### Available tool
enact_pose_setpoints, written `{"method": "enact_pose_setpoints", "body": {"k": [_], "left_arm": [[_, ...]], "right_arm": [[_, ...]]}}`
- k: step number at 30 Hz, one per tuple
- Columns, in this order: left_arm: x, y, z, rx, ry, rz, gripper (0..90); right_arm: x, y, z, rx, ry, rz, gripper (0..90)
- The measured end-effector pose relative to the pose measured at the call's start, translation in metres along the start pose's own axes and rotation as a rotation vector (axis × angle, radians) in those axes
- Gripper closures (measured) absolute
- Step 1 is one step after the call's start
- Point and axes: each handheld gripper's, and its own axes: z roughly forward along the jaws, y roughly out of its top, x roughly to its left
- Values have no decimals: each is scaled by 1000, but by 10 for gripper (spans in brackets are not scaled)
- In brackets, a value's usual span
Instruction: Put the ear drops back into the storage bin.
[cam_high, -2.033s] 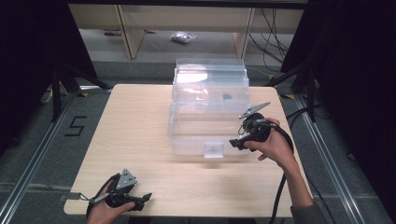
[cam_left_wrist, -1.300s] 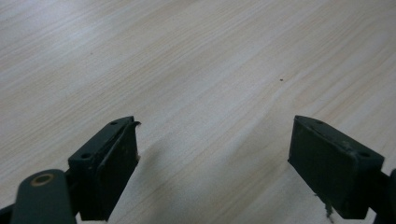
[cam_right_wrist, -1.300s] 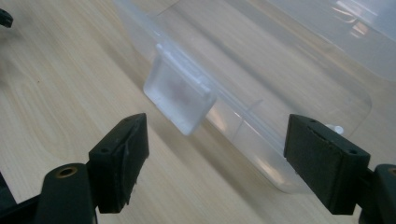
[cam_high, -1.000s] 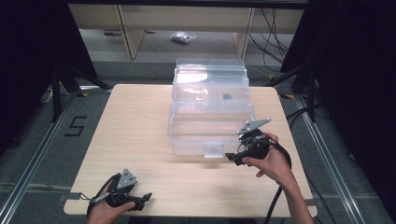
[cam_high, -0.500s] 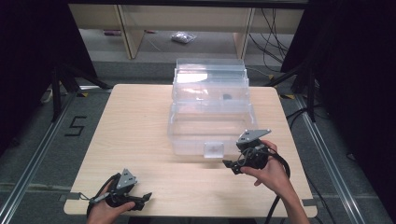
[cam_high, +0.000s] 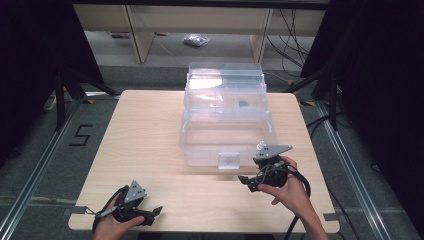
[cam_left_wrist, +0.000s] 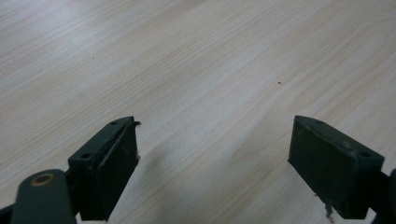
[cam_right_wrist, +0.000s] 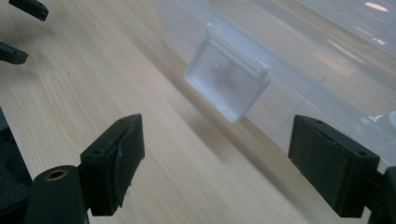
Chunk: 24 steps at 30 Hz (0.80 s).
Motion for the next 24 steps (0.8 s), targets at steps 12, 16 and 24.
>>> {"method": "enact_pose_setpoints", "body": {"k": [12, 16, 24], "left_arm": [[2, 1, -3, 33, -4, 42, 151], [2, 1, -2, 29, -2, 38, 151], [2, 1, -3, 30, -4, 39, 151]], "right_arm": [[3, -13, -1, -25, -11, 42, 178], [5, -20, 0, -40, -11, 39, 178], [9, -31, 3, -33, -18, 60, 171]]}}
